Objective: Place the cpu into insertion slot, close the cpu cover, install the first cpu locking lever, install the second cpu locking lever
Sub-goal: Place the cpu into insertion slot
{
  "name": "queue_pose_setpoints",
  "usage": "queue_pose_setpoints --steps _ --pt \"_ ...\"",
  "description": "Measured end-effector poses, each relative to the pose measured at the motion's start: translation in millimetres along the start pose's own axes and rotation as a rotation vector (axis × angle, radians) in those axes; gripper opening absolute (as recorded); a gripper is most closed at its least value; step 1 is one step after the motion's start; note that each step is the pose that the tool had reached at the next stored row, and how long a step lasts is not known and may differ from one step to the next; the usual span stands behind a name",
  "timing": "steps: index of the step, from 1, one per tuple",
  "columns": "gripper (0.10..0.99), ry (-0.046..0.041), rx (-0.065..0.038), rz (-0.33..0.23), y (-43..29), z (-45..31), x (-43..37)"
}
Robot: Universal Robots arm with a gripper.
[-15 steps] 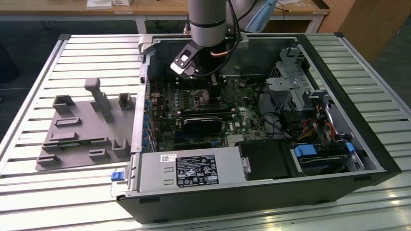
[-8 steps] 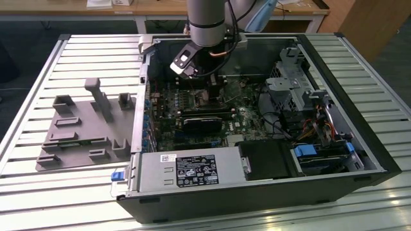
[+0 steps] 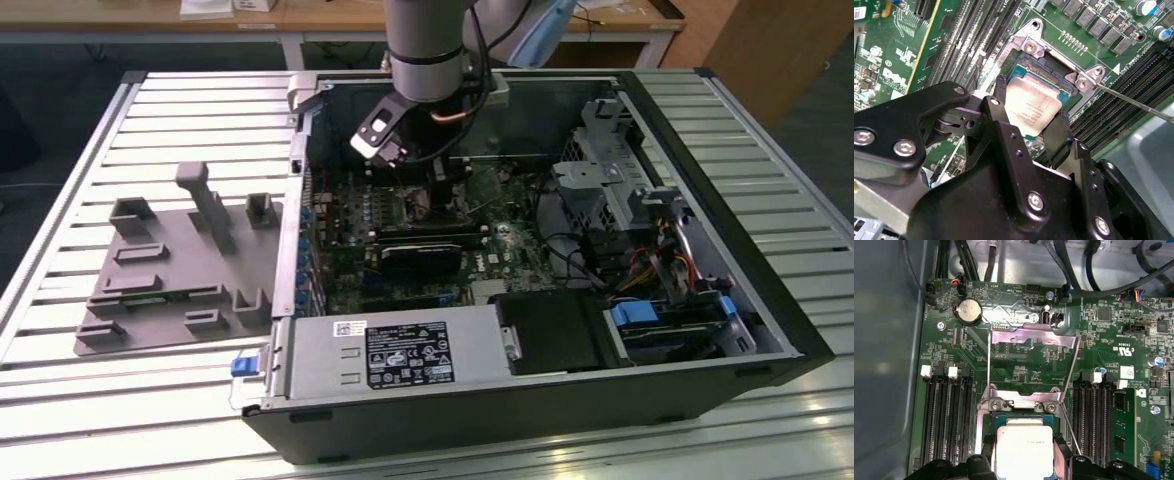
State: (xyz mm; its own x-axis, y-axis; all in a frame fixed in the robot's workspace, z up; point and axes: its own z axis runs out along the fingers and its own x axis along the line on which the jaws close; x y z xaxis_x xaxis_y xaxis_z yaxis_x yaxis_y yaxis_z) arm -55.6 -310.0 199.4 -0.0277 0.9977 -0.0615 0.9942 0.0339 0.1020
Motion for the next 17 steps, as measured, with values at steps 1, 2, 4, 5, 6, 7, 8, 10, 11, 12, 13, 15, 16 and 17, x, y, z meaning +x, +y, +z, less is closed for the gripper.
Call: queue_pose_setpoints --steps 1,2,4,5,6,7,8,10,11,12,13,15,16,17 --pt "0.537 -0.0002 0.0 0.002 -0.2 1.0 0.2" --pt "0.537 -0.0004 0.0 0.004 -0.3 1.9 0.3" --pt "0.537 -0.001 0.001 0.01 -0.9 3.1 0.5" --pt "0.537 -0.0014 0.001 0.014 -1.4 3.6 0.5" --pt "0.537 -0.0019 0.001 0.018 -1.9 3.9 0.5" --pt "0.537 -0.0023 0.001 0.022 -2.6 4.1 0.6" --pt "0.537 -0.0027 0.002 0.026 -3.1 4.4 0.6" --pt "0.537 -0.0035 0.002 0.034 -3.5 5.2 0.7" --pt "0.537 -0.0039 0.002 0.038 -3.7 5.6 0.8" --pt "0.537 -0.0044 0.003 0.04 -3.8 5.9 0.9" --pt "0.537 -0.0047 0.003 0.042 -3.9 6.2 0.9" --pt "0.537 -0.005 0.003 0.044 -4.1 6.5 0.9" --pt "0.537 -0.0049 0.003 0.044 -4.1 6.6 1.0" --pt "0.537 -0.0047 0.003 0.044 -4.1 6.7 1.0"
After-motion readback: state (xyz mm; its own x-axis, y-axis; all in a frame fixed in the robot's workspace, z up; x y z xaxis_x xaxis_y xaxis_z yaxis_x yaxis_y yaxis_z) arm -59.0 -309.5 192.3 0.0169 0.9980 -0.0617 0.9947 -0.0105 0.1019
